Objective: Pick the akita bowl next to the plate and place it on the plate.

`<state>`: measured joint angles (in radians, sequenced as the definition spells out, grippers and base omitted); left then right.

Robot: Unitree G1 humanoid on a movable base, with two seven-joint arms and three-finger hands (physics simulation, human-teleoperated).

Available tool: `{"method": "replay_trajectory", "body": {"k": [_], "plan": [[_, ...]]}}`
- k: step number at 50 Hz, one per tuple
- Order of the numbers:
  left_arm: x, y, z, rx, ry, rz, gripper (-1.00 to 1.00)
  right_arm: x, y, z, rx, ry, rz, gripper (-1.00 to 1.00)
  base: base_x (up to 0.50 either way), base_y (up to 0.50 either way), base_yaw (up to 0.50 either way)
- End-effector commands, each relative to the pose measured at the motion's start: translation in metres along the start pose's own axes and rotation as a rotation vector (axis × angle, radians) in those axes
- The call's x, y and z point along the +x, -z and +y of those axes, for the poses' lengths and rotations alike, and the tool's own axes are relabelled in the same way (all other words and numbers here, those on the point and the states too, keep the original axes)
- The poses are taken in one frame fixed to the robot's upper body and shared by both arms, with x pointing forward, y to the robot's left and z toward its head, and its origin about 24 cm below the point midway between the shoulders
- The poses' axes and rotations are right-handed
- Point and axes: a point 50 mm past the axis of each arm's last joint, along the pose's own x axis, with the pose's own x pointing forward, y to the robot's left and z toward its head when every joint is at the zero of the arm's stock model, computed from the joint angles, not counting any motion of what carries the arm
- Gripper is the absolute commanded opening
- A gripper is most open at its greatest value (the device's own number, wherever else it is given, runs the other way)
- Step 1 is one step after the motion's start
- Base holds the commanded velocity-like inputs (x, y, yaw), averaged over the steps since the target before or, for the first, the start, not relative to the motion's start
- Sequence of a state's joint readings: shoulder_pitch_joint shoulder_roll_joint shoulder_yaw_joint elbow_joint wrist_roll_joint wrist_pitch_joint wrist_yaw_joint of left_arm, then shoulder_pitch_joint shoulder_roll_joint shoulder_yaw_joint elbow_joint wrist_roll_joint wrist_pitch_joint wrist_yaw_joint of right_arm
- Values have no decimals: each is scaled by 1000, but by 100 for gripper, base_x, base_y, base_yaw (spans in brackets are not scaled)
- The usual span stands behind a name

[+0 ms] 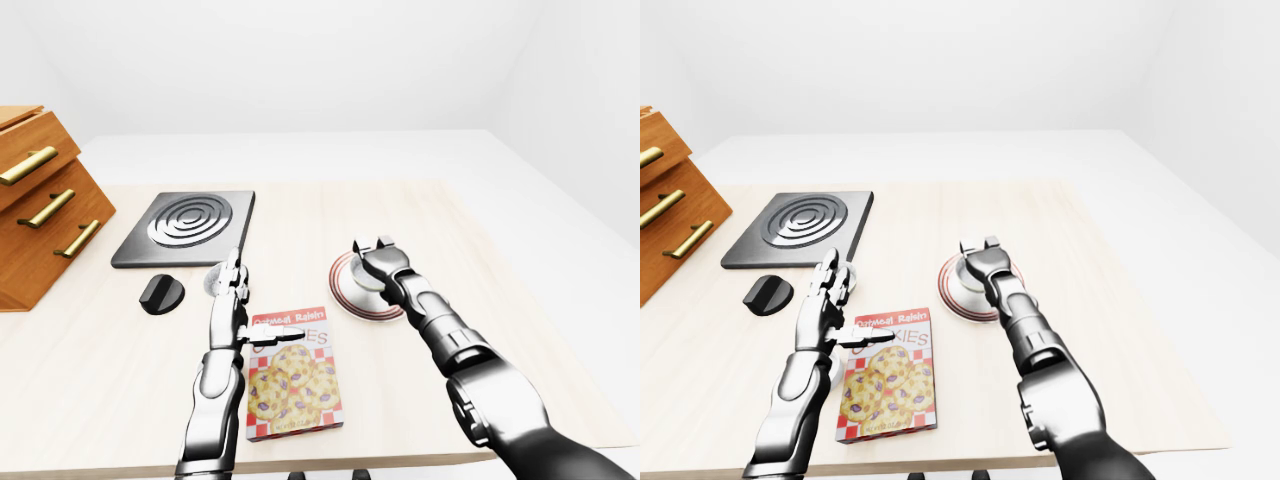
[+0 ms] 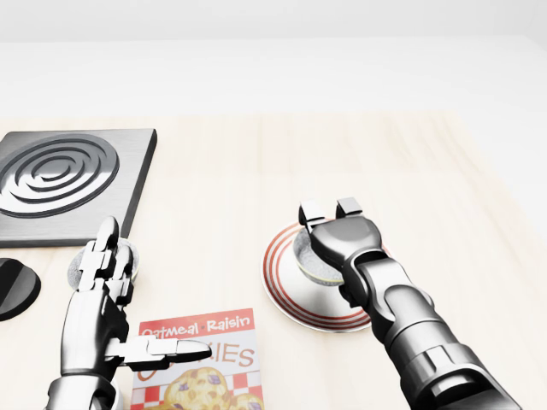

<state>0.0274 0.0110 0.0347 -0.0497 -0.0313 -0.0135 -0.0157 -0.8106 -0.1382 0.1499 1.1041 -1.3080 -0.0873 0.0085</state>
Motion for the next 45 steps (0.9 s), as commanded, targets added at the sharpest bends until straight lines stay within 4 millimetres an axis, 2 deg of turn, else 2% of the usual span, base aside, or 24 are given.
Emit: {"method": "replay_trajectory", "body": {"k": [1, 10, 45], "plan": [[-1, -1, -1, -3, 1, -1, 100, 2, 2, -3, -20, 19, 10, -100, 0, 0, 0], [0, -2, -1, -3, 2, -1, 100, 2, 2, 3, -37, 20, 12, -100, 0, 0, 0], [-1, 0, -1, 1, 1, -1, 100, 2, 7, 3, -41, 53, 27, -100, 0, 0, 0]]}}
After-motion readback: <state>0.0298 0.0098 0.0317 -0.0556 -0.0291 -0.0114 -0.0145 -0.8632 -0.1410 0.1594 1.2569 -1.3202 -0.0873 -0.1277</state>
